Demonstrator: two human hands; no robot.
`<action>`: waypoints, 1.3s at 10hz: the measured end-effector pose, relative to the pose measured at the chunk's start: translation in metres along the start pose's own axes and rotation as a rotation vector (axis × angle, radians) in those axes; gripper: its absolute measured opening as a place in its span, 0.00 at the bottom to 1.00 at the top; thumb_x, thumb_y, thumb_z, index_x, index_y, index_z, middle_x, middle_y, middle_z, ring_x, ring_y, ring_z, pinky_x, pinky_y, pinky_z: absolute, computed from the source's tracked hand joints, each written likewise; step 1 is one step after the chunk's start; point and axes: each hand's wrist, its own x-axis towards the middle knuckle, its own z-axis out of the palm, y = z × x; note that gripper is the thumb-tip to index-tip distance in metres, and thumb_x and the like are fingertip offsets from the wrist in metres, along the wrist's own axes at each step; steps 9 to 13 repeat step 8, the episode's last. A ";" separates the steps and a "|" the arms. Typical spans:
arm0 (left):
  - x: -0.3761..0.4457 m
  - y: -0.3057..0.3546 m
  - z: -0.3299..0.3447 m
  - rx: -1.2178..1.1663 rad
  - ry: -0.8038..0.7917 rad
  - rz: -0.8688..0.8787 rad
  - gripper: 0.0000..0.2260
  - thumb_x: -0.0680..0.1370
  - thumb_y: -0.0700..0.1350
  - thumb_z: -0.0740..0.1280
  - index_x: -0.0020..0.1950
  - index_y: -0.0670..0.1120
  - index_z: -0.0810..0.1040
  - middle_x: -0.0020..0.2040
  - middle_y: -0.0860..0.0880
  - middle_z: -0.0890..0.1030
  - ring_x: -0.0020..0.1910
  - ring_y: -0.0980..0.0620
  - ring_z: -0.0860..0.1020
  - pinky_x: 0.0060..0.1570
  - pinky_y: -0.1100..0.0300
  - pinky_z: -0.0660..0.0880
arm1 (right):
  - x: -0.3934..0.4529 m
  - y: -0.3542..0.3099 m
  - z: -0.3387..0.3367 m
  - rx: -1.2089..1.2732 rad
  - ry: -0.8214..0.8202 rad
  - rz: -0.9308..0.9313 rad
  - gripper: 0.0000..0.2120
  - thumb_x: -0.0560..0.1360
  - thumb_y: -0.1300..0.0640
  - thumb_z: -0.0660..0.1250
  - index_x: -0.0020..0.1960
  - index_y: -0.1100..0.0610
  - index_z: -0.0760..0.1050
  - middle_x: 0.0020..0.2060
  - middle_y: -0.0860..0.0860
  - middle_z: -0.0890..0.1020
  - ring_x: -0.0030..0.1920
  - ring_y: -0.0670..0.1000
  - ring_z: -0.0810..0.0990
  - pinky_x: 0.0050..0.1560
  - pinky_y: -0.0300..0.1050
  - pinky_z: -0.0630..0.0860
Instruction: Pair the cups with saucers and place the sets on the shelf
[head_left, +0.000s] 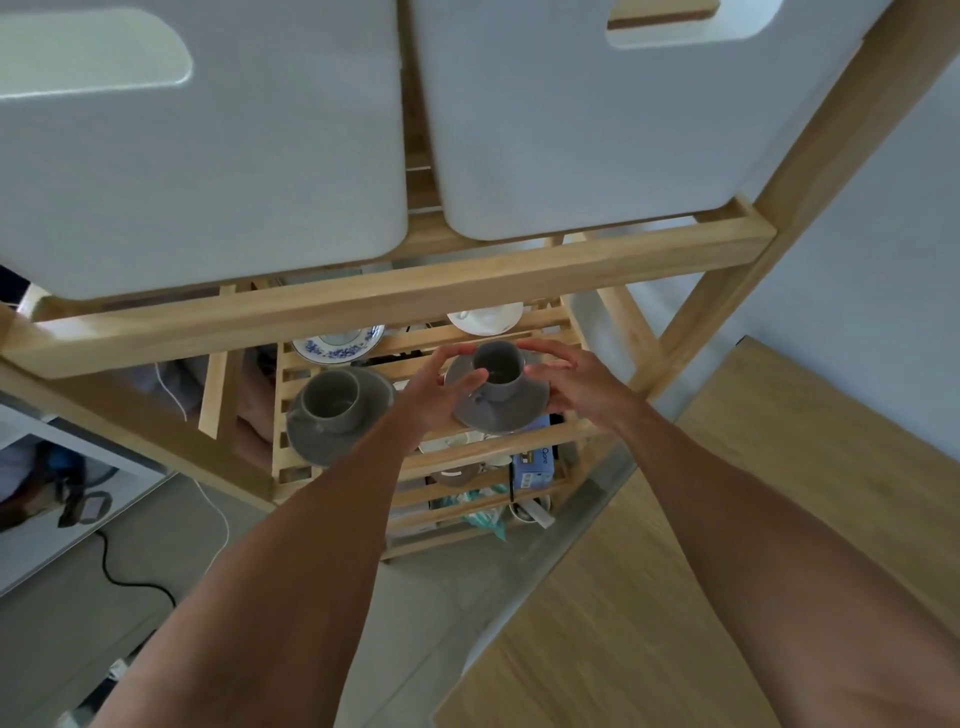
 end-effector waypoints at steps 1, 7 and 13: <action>-0.002 -0.002 0.000 0.006 0.016 0.000 0.16 0.79 0.51 0.73 0.66 0.59 0.76 0.65 0.48 0.78 0.61 0.45 0.80 0.57 0.45 0.83 | 0.000 0.000 0.001 -0.011 0.010 0.006 0.17 0.80 0.53 0.72 0.61 0.31 0.82 0.68 0.53 0.79 0.65 0.58 0.81 0.56 0.59 0.86; -0.059 0.011 0.003 0.141 0.202 0.005 0.19 0.78 0.54 0.73 0.68 0.53 0.74 0.66 0.49 0.78 0.61 0.49 0.78 0.59 0.53 0.77 | -0.084 -0.002 0.005 -0.039 0.182 -0.020 0.22 0.79 0.44 0.73 0.72 0.40 0.77 0.59 0.47 0.82 0.61 0.48 0.82 0.58 0.47 0.80; -0.087 0.020 0.019 0.232 0.252 0.034 0.21 0.80 0.52 0.70 0.72 0.49 0.73 0.62 0.50 0.77 0.57 0.50 0.77 0.53 0.55 0.74 | -0.114 0.009 0.002 -0.054 0.265 -0.022 0.26 0.78 0.42 0.73 0.74 0.41 0.73 0.60 0.47 0.81 0.61 0.49 0.81 0.62 0.49 0.78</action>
